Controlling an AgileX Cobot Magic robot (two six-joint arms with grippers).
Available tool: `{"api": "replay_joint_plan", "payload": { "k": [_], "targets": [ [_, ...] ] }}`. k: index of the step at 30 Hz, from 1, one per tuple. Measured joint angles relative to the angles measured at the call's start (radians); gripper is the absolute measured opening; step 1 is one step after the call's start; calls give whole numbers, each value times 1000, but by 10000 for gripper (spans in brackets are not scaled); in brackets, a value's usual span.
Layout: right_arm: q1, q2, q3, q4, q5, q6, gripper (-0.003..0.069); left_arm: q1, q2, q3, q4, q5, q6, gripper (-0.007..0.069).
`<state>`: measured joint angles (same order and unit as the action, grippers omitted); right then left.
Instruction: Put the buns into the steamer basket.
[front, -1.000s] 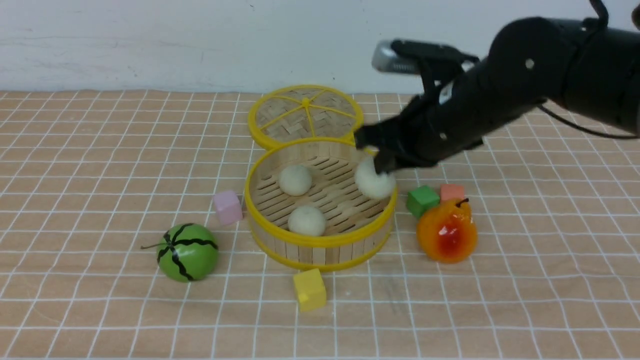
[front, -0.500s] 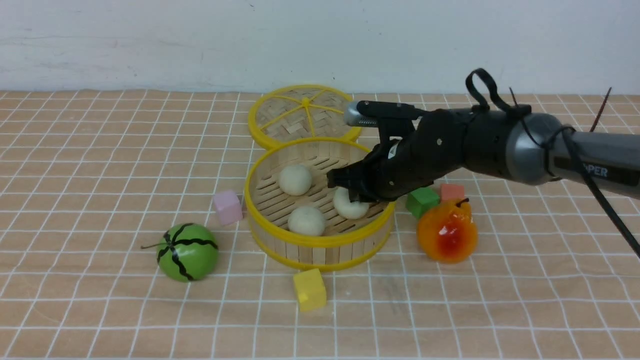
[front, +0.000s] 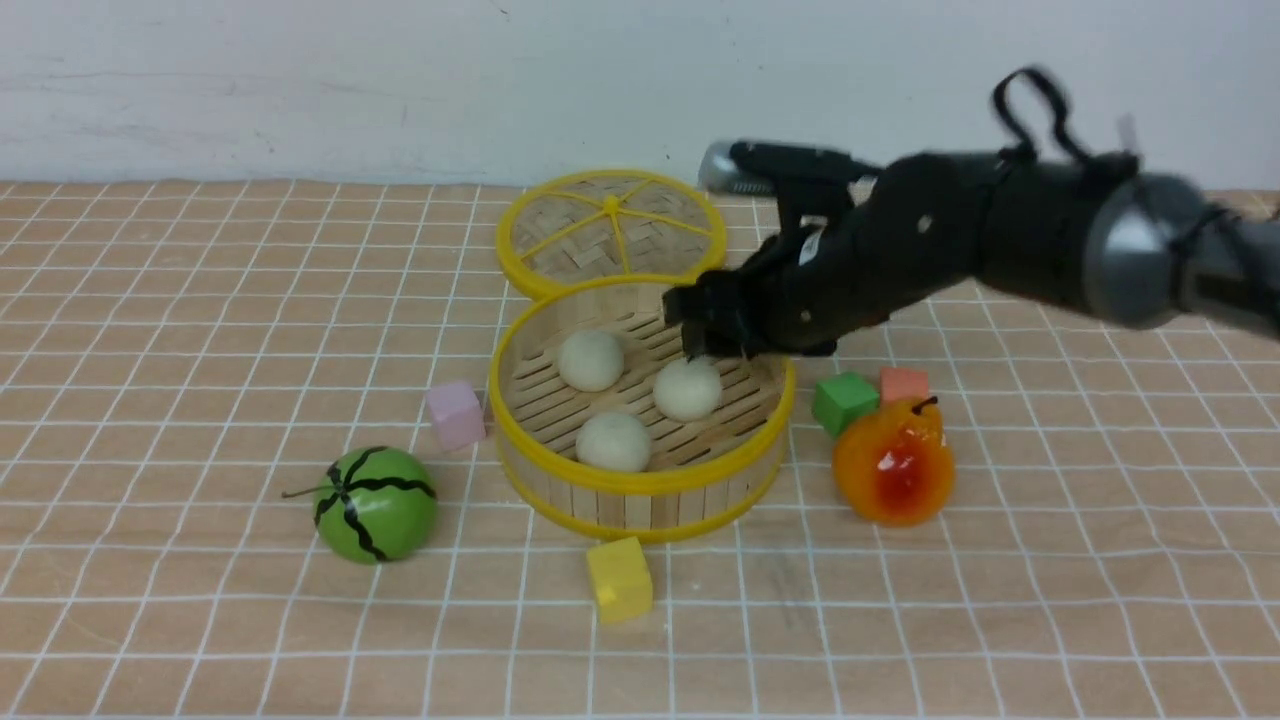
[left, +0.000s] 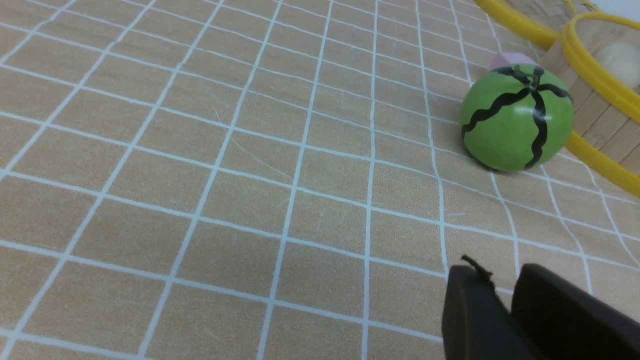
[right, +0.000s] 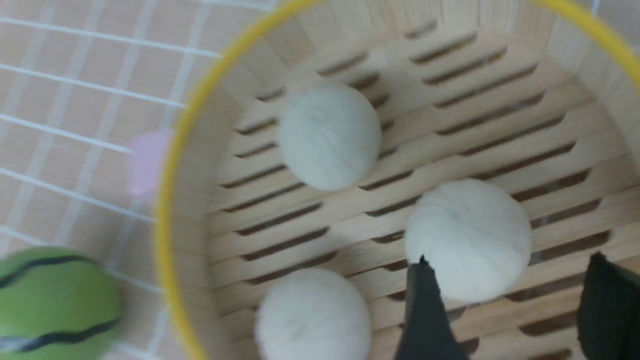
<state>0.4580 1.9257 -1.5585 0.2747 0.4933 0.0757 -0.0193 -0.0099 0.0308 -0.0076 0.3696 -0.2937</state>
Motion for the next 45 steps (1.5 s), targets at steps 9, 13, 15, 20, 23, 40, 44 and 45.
{"api": "replay_joint_plan", "payload": {
  "k": [9, 13, 15, 20, 23, 40, 44, 45],
  "targets": [
    [0, -246, 0, -42, 192, -109, 404, 0, 0, 0, 0, 0, 0, 134],
    [0, -345, 0, -52, 262, -103, 379, 0, 0, 0, 0, 0, 0, 134],
    [0, -375, 3, -55, 264, -90, 360, 0, 0, 0, 0, 0, 0, 134],
    [0, -503, 84, -99, 227, -76, 252, 0, 0, 0, 0, 0, 0, 134],
    [0, -617, 179, -142, 158, -44, 157, 0, 0, 0, 0, 0, 0, 134],
    [0, -1338, 802, -393, -75, 120, -20, 0, 0, 0, 0, 0, 0, 134],
    [0, -1440, 912, -393, -117, 125, -18, 0, 0, 0, 0, 0, 0, 134],
    [0, -1453, 932, -393, -123, 126, -18, 0, 0, 0, 0, 0, 0, 134]
  ]
}}
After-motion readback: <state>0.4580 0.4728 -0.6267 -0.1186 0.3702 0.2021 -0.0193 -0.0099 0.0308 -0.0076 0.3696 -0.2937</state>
